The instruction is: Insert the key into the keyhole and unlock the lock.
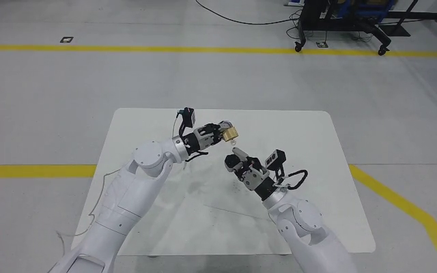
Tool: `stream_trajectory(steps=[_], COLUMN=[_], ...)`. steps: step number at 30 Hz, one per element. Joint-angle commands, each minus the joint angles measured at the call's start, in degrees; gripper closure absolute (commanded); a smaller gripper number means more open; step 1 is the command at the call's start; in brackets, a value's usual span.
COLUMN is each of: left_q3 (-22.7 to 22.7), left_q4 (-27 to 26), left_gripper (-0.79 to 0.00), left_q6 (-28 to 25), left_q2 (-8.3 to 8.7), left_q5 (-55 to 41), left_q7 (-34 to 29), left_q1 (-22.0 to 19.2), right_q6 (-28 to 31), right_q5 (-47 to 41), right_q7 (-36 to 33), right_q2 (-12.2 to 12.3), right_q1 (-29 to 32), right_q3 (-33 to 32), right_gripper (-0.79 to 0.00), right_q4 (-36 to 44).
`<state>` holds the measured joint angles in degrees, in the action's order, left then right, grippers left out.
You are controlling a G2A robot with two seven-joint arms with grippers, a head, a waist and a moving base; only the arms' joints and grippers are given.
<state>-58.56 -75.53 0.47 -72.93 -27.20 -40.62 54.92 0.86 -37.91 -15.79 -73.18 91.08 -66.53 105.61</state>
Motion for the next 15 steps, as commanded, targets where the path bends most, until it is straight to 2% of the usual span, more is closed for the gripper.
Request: stream_trajectory(steps=[1,7,12,15], left_q3=[-0.03,-0.24,-0.33,-0.36], left_q4=[-0.08,-0.29,-0.28,-0.19], left_gripper=[0.0,0.0,0.0,0.0], left_q6=[0.16,0.59,0.64,0.68], left_q2=[0.0,-0.02,-0.08,-0.12], left_q5=[0.2,0.4,0.44,0.48], left_q7=[-0.25,-0.85,-1.3,-1.44], left_q1=[0.04,0.18,0.17,0.13], right_q6=[0.25,0.3,-0.14,-0.08], right_q5=[0.22,0.15,0.36,0.32], right_q7=[0.73,2.22,3.87,4.72], right_q2=[-0.1,-0.41,-0.7,-0.87], right_q1=[-0.3,-1.52,-2.44,-2.97], right_q3=[0.23,0.73,1.38,1.62], right_gripper=[-0.302,-0.289,-0.197,-0.028], right_q4=[-0.03,-0.52,-1.24,-1.88])
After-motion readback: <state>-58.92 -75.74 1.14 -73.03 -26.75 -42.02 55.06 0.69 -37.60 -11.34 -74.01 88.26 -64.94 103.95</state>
